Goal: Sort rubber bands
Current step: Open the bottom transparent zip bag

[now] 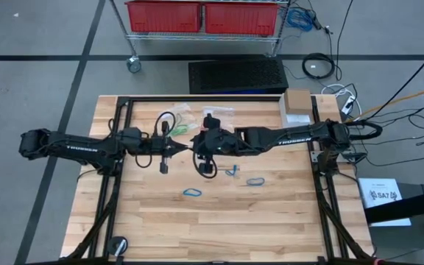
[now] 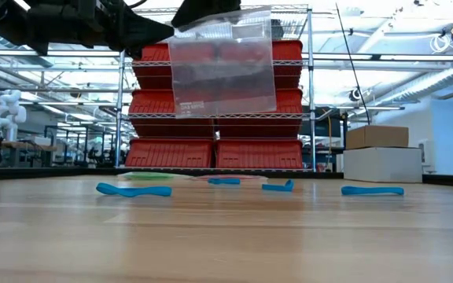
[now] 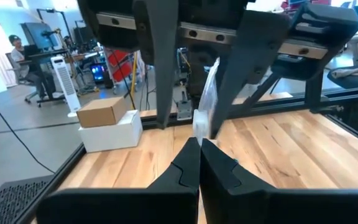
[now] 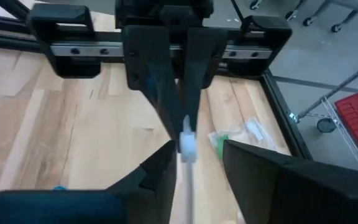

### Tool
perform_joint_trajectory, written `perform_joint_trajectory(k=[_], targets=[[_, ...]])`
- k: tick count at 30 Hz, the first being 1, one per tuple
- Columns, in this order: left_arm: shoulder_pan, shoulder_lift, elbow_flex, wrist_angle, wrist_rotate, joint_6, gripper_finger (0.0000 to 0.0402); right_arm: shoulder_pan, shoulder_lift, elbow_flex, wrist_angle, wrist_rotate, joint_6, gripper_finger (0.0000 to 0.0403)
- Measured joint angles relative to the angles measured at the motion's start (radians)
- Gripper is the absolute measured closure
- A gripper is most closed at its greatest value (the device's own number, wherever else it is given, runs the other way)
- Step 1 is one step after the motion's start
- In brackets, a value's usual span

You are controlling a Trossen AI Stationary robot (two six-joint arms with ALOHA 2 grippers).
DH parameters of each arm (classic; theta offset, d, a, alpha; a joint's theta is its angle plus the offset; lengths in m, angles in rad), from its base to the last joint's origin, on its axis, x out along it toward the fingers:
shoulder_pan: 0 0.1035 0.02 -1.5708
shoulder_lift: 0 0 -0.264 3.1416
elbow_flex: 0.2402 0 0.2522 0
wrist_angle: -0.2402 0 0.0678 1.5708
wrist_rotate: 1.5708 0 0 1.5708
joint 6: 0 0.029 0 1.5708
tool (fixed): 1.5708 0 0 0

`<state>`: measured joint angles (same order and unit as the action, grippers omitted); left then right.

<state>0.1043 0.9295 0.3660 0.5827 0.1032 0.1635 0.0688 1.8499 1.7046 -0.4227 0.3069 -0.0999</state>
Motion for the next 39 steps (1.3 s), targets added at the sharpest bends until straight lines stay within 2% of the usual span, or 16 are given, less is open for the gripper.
perform_joint_trajectory(k=[3, 10, 24, 39], targets=[[0.0, 0.0, 0.0, 0.0, -0.005, 0.0, 0.04, -0.005, 0.0, 0.0, 0.004, -0.001, -0.014, 0.0302], [0.0, 0.0, 0.0, -0.001, -0.036, 0.0, 0.04, -0.009, 0.0, 0.0, -0.003, -0.001, -0.017, 0.0392], [0.0, 0.001, 0.0, -0.021, -0.071, 0.0, 0.04, 0.005, -0.02, 0.001, -0.19, 0.015, 0.035, 0.0395], [0.0, 0.0, 0.0, -0.026, -0.083, 0.0, 0.04, 0.012, -0.074, 0.0, -0.525, 0.034, 0.193, 0.0396]])
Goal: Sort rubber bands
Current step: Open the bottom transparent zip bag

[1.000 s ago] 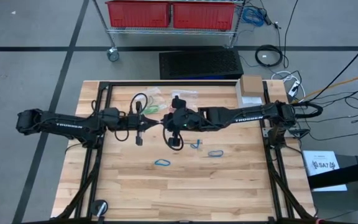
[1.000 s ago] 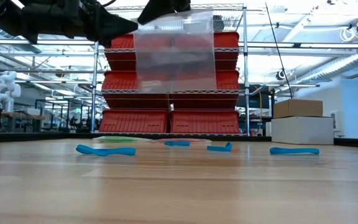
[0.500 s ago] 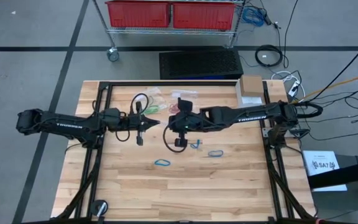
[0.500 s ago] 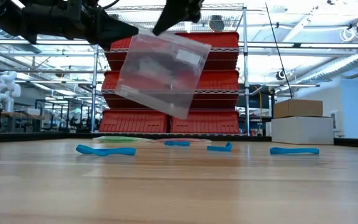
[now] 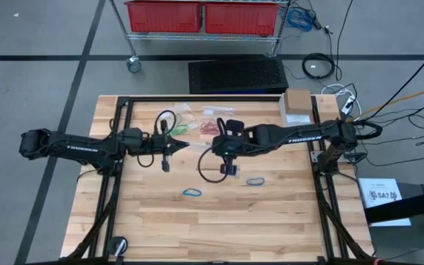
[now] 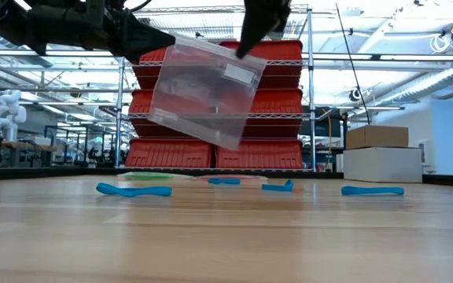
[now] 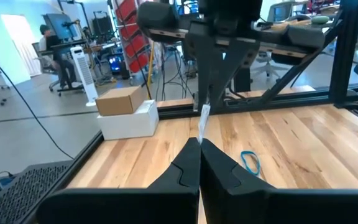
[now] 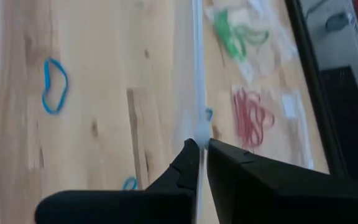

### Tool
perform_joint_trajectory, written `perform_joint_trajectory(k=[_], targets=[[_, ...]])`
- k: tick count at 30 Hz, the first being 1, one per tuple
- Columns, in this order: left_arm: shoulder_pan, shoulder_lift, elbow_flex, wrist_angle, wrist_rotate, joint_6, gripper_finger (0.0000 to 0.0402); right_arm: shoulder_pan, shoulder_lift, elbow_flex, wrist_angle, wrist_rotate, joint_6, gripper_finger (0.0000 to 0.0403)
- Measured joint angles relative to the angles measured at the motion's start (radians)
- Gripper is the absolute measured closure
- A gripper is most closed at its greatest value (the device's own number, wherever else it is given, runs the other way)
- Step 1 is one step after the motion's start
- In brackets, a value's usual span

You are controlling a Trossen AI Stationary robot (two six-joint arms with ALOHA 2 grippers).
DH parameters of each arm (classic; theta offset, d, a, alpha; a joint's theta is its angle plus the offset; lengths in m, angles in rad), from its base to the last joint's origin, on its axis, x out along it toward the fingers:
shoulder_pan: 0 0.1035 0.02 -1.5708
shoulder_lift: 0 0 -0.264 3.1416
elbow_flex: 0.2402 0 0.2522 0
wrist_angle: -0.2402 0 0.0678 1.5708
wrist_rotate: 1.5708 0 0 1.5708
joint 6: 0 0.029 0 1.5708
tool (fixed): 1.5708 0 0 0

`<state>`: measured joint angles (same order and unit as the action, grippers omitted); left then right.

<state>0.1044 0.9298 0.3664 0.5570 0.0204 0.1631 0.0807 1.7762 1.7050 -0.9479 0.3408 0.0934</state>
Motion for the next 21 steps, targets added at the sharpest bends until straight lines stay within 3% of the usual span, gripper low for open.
perform_joint_trajectory(k=[16, 21], targets=[[0.0, -0.001, 0.0, 0.005, -0.001, 0.0, 0.04, 0.0, -0.002, -0.001, -0.199, -0.004, 0.081, 0.0397], [0.0, -0.002, 0.0, 0.001, -0.003, 0.0, 0.04, 0.014, -0.003, 0.041, -0.244, 0.004, 0.106, 0.0367]])
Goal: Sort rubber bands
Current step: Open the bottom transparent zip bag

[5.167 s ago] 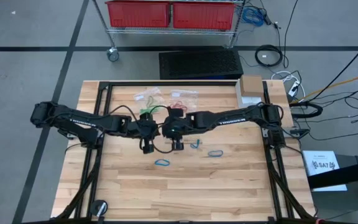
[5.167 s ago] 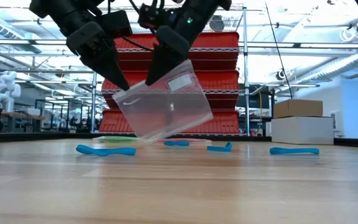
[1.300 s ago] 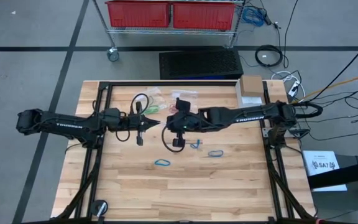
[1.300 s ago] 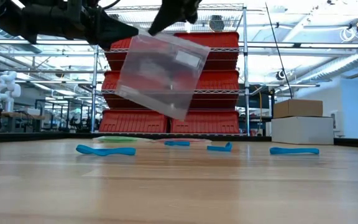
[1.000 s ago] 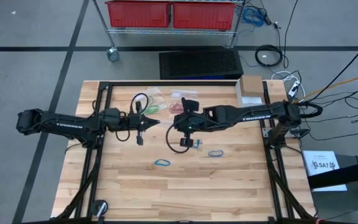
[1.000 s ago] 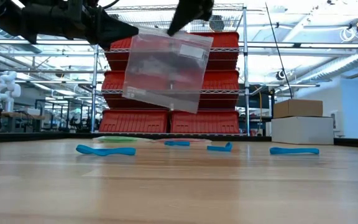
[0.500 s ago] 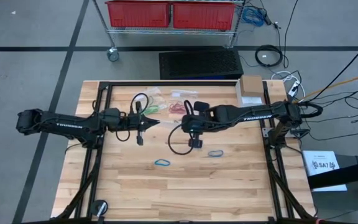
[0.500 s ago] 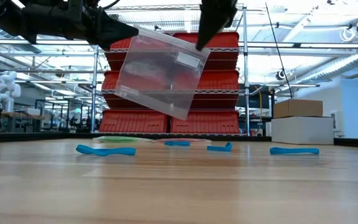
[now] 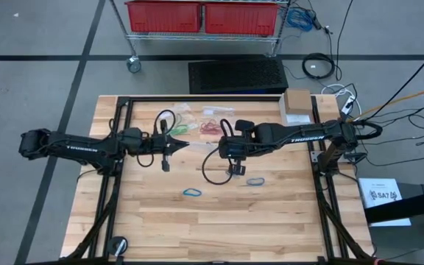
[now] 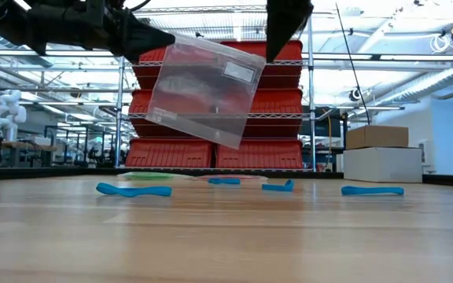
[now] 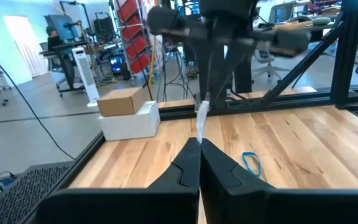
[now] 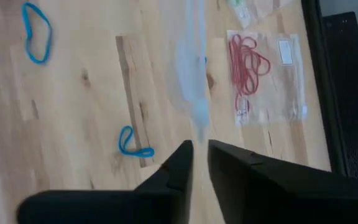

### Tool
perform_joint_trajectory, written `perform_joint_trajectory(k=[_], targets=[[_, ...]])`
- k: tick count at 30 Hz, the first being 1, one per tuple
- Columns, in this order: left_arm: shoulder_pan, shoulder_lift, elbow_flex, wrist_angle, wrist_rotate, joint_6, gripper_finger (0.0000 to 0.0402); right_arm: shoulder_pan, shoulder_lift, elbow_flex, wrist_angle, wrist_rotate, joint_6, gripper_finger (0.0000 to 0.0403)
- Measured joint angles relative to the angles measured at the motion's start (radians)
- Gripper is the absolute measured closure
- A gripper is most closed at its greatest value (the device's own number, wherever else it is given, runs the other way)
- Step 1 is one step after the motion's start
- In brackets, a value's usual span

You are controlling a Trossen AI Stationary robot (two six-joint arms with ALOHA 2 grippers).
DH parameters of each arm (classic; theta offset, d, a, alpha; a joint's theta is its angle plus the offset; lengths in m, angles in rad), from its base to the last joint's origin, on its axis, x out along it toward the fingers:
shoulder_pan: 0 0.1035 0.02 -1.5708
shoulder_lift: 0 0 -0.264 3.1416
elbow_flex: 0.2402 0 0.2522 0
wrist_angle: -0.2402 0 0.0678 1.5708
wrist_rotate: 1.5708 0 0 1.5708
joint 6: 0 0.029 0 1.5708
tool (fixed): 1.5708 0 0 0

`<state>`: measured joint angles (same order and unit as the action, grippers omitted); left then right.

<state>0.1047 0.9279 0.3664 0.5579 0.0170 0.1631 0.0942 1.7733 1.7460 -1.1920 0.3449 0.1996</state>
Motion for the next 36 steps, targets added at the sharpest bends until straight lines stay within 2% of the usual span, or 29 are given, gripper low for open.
perform_joint_trajectory(k=[5, 9, 11, 15, 17, 30, 36], targets=[[0.0, 0.0, 0.0, -0.008, 0.0, 0.0, 0.04, 0.03, 0.0, 0.093, -0.044, 0.031, 0.024, 0.0313], [0.0, 0.0, 0.0, -0.008, 0.0, 0.0, 0.04, 0.047, 0.0, 0.112, 0.117, 0.048, -0.046, 0.029], [0.0, 0.0, 0.0, -0.009, 0.0, 0.0, 0.04, 0.046, 0.008, 0.101, 0.211, 0.05, -0.104, 0.0302], [0.0, 0.0, 0.0, -0.01, 0.0, 0.0, 0.04, 0.032, 0.053, 0.089, 0.299, 0.079, -0.209, 0.0375], [0.0, 0.001, 0.0, -0.011, 0.0, 0.0, 0.04, 0.021, 0.07, 0.088, 0.332, 0.097, -0.245, 0.0394], [0.0, 0.001, 0.0, -0.014, 0.0, 0.0, 0.04, -0.023, 0.135, 0.089, 0.383, 0.042, -0.277, 0.0402], [0.0, 0.001, 0.0, -0.02, 0.0, 0.0, 0.04, -0.006, 0.115, 0.089, 0.374, 0.09, -0.266, 0.0403]])
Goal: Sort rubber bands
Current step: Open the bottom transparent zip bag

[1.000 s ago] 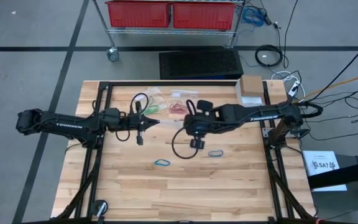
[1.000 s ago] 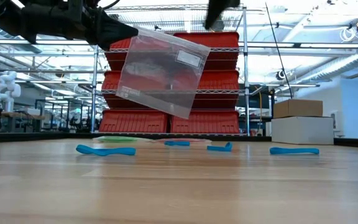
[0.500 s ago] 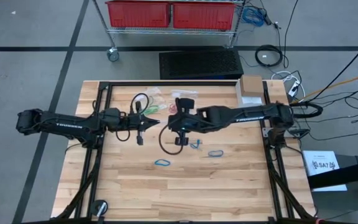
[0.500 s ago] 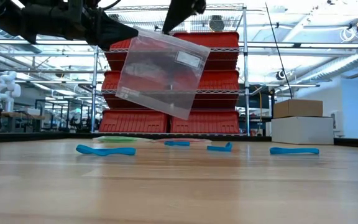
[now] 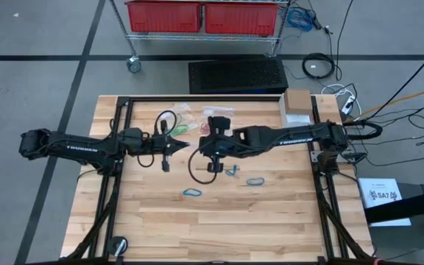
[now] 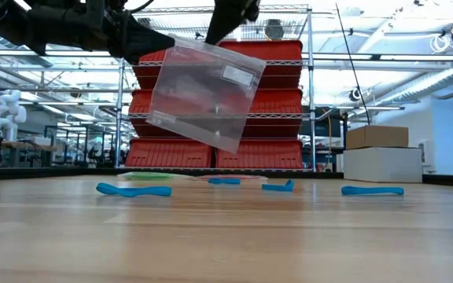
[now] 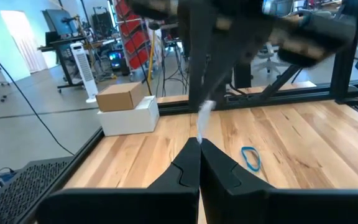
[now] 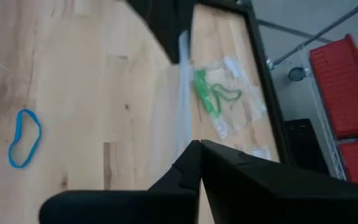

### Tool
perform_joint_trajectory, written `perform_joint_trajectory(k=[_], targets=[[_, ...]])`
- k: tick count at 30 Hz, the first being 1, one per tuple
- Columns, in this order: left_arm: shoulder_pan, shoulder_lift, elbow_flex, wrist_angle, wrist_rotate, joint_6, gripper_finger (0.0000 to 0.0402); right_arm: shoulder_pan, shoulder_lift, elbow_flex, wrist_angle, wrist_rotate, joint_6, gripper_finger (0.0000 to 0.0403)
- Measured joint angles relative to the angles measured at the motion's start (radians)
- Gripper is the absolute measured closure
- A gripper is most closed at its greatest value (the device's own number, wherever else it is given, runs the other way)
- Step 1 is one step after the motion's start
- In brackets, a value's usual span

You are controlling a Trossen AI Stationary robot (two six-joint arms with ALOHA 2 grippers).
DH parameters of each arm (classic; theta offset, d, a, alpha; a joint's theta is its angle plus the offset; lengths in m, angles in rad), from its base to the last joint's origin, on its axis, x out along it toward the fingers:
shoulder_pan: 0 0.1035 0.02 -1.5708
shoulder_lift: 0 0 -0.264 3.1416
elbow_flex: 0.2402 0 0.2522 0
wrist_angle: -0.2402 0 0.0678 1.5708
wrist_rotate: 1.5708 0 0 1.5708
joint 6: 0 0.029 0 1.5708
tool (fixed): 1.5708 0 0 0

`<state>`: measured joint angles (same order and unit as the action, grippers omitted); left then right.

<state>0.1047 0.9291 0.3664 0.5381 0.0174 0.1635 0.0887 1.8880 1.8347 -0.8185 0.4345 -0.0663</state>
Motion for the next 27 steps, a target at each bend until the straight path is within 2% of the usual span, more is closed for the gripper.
perform_joint_trajectory(k=[7, 27], targets=[[0.0, 0.0, 0.0, 0.0, 0.0, 0.0, 0.04, 0.013, -0.028, 0.001, 0.005, 0.009, 0.024, 0.0403], [0.0, 0.0, 0.0, 0.001, 0.0, -0.001, 0.04, -0.023, 0.019, 0.001, 0.004, -0.043, 0.021, 0.0403]])
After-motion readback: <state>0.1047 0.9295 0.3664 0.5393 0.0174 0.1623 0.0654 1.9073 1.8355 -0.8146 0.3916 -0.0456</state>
